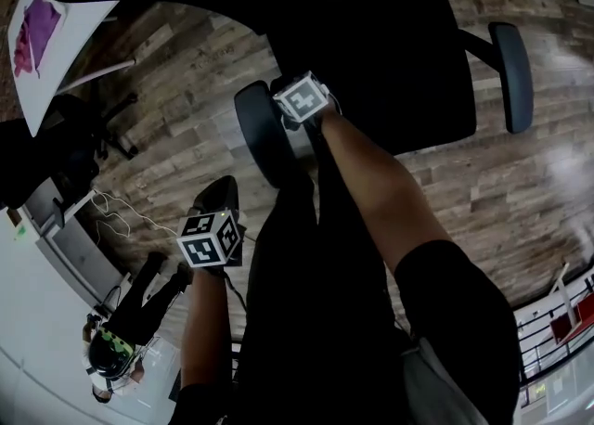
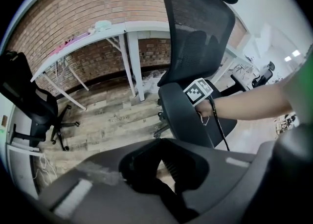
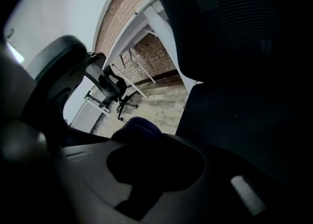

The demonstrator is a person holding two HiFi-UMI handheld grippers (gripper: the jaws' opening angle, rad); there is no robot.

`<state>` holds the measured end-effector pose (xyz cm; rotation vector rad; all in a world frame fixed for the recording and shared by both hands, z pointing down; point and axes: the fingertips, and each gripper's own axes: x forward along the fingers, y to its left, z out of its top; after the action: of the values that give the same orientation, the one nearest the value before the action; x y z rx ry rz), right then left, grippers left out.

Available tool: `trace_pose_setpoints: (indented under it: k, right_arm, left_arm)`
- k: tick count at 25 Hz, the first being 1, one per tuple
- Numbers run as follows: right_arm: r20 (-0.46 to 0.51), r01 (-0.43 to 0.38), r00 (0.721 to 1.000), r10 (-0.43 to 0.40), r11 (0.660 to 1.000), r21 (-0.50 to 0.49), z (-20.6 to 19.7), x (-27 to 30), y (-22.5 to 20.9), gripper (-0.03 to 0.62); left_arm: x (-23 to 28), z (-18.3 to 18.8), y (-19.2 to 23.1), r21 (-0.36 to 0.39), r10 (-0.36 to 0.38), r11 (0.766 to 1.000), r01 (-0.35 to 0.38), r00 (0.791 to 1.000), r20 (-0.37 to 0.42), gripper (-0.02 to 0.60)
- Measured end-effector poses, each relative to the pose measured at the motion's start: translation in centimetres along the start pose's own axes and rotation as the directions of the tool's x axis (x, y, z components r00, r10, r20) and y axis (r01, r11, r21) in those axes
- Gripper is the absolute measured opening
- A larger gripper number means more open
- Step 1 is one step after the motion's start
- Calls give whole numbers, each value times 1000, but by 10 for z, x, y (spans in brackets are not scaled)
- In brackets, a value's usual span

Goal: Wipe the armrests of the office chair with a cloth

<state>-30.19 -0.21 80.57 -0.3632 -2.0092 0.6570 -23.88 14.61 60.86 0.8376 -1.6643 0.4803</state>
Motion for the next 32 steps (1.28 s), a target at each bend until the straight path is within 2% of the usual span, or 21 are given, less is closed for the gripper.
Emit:
trace_pose_setpoints:
  k: [5,9,13,17,19,21,24,27,32]
  right_arm:
    - [24,10,1000,-10,1000,5,14,3,-16,60]
    - [27,-31,999,28,992,126,8,-5,-13,58]
    - [9,-77,997,77,971,224,-16,-19,-3,58]
    - [15,-194,980,197,939,283,-43,-37,26,58]
    - [55,-268,963,264,919,289,-46,-51,44,58]
    - [106,-308,951,290,910,276,-42,-67,56,58]
    - [156,-266,960,233,933,243,-39,-93,60,58]
    - [188,-166,974,129,966,197,-42,-121,58,58]
    - [248,-11,969,-18,994,112,-33,-167,70,58]
  left_arm:
    - [-4,-21,17,-71,21,997,-22,1000,-10,6]
    - [-9,-23,14,-83,15,996,-14,1000,3,6]
    - [-11,-17,3,-63,-9,998,11,1000,27,6]
    - [-14,-8,-7,-47,-34,998,36,998,44,6]
    - [-14,-3,-13,-37,-50,998,52,997,53,6]
    - [-13,3,-17,-28,-62,998,64,996,64,6]
    - [-12,14,-24,-12,-82,996,83,993,86,6]
    - [-14,26,-28,8,-99,995,99,988,116,6]
    - [-20,46,-19,30,-124,992,121,978,168,6]
